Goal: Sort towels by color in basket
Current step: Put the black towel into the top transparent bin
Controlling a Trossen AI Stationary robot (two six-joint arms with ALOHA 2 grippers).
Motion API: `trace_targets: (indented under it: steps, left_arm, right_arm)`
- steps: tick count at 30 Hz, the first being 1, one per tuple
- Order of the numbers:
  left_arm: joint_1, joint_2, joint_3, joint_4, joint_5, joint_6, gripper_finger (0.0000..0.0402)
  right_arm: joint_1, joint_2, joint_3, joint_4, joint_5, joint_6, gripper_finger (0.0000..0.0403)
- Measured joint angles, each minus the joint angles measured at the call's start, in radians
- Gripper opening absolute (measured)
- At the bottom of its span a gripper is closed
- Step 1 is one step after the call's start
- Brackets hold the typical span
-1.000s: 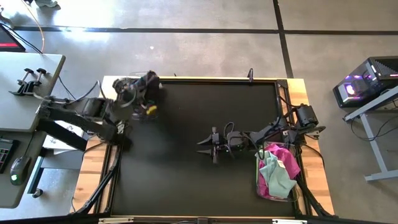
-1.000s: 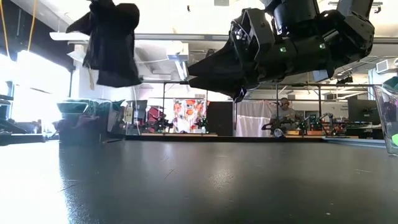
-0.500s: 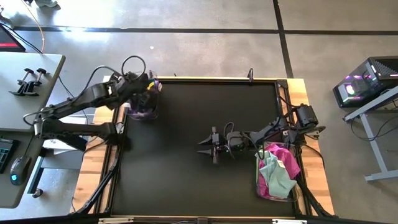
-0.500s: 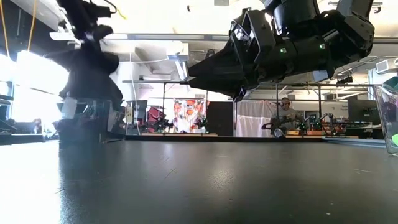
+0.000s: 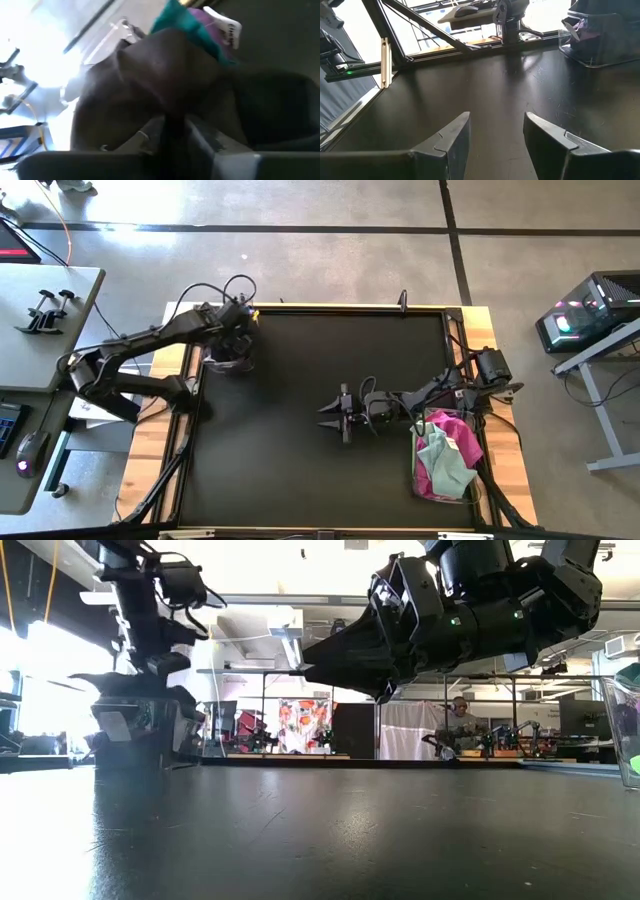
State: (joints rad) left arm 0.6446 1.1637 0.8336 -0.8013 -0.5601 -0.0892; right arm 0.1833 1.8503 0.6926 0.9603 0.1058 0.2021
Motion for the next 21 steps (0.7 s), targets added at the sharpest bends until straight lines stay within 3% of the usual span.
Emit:
trace_targets:
  steps: [6, 10, 16, 21]
  left_arm:
    - [0.045, 0.025, 0.068, -0.022, 0.079, 0.023, 0.0139]
    - [0.045, 0.004, 0.184, -0.143, 0.08, 0.017, 0.0179]
    - [0.034, -0.017, 0.357, -0.326, 0.086, -0.044, 0.0185]
    - [0.059, -0.012, 0.351, -0.344, 0.167, -0.04, 0.0157]
  right_arm:
    - [0.0, 0.0, 0.0, 0.0, 0.0, 0.002, 0.0175]
    - [0.0, 0.0, 0.0, 0.0, 0.0, 0.004, 0.0175]
    - [0.0, 0.0, 0.0, 0.0, 0.0, 0.008, 0.0175]
    - [0.001, 0.0, 0.0, 0.0, 0.0, 0.01, 0.0175]
